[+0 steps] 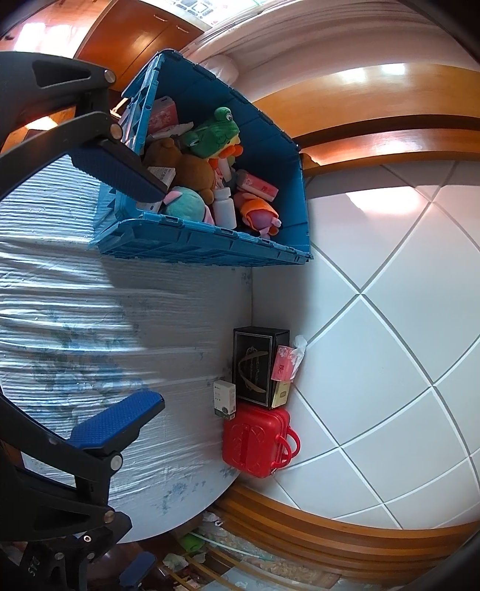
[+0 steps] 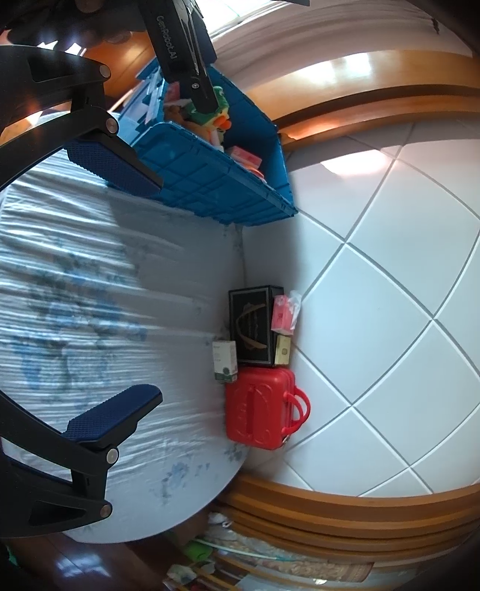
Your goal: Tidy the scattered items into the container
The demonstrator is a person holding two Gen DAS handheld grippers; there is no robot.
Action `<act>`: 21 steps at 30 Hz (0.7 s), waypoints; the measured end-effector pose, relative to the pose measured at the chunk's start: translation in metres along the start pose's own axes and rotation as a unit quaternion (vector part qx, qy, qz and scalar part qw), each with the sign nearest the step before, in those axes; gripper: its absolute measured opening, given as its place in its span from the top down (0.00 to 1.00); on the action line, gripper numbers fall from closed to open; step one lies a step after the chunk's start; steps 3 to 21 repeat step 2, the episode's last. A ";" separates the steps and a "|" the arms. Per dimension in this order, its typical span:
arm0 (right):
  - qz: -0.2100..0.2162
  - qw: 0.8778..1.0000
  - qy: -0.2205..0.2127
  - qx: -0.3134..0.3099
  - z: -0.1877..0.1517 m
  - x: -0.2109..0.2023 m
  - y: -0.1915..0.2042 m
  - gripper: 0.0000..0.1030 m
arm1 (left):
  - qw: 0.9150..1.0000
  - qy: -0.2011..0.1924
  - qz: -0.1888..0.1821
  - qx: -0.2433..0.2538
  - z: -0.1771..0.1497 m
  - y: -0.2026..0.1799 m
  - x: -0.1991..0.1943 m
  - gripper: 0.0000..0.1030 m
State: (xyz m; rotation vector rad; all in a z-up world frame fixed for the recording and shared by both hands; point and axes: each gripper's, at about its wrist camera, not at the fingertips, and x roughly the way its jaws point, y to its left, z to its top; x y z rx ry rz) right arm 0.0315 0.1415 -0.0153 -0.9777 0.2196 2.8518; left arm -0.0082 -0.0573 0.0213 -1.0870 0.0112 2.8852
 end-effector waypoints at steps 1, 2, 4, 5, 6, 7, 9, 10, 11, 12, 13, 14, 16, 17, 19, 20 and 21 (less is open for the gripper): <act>0.000 1.000 -0.001 0.000 0.000 -0.001 -0.001 0.00 | 1.000 -0.002 0.005 0.005 -0.001 -0.002 -0.001 0.00; 0.001 1.000 -0.001 0.000 -0.001 -0.001 -0.001 0.00 | 1.000 -0.005 0.011 0.009 -0.001 -0.004 -0.002 0.00; 0.001 1.000 -0.001 0.000 -0.001 -0.001 -0.001 0.00 | 1.000 -0.005 0.011 0.009 -0.001 -0.004 -0.002 0.00; 0.001 1.000 -0.001 0.000 -0.001 -0.001 -0.001 0.00 | 1.000 -0.005 0.011 0.009 -0.001 -0.004 -0.002 0.00; 0.001 1.000 -0.001 0.000 -0.001 -0.001 -0.001 0.00 | 1.000 -0.005 0.011 0.009 -0.001 -0.004 -0.002 0.00; 0.001 1.000 -0.001 0.000 -0.001 -0.001 -0.001 0.00 | 1.000 -0.005 0.011 0.009 -0.001 -0.004 -0.002 0.00; 0.001 1.000 -0.001 0.000 -0.001 -0.001 -0.001 0.00 | 1.000 -0.005 0.011 0.009 -0.001 -0.004 -0.002 0.00; 0.001 1.000 -0.001 0.000 -0.001 -0.001 -0.001 0.00 | 1.000 -0.005 0.011 0.009 -0.001 -0.004 -0.002 0.00; 0.001 1.000 -0.001 0.000 -0.001 -0.001 -0.001 0.00 | 1.000 -0.005 0.011 0.009 -0.001 -0.004 -0.002 0.00; 0.001 1.000 -0.001 0.000 -0.001 -0.001 -0.001 0.00 | 1.000 -0.005 0.011 0.009 -0.001 -0.004 -0.002 0.00; 0.001 1.000 -0.001 0.000 -0.001 -0.001 -0.001 0.00 | 1.000 -0.005 0.011 0.009 -0.001 -0.004 -0.002 0.00; 0.001 1.000 -0.001 0.000 -0.001 -0.001 -0.001 0.00 | 1.000 -0.005 0.011 0.009 -0.001 -0.004 -0.002 0.00; 0.001 1.000 -0.001 0.000 -0.001 -0.001 -0.001 0.00 | 1.000 -0.005 0.011 0.009 -0.001 -0.004 -0.002 0.00; 0.001 1.000 -0.001 0.000 -0.001 -0.001 -0.001 0.00 | 1.000 -0.005 0.011 0.009 -0.001 -0.004 -0.002 0.00; 0.001 1.000 -0.001 0.000 -0.001 -0.001 -0.001 0.00 | 1.000 -0.005 0.011 0.009 -0.001 -0.004 -0.002 0.00; 0.001 1.000 -0.001 0.000 -0.001 -0.001 -0.001 0.00 | 1.000 -0.005 0.011 0.009 -0.001 -0.004 -0.002 0.00; 0.001 1.000 -0.001 0.000 -0.001 -0.001 -0.001 0.00 | 1.000 -0.005 0.011 0.009 -0.001 -0.004 -0.002 0.00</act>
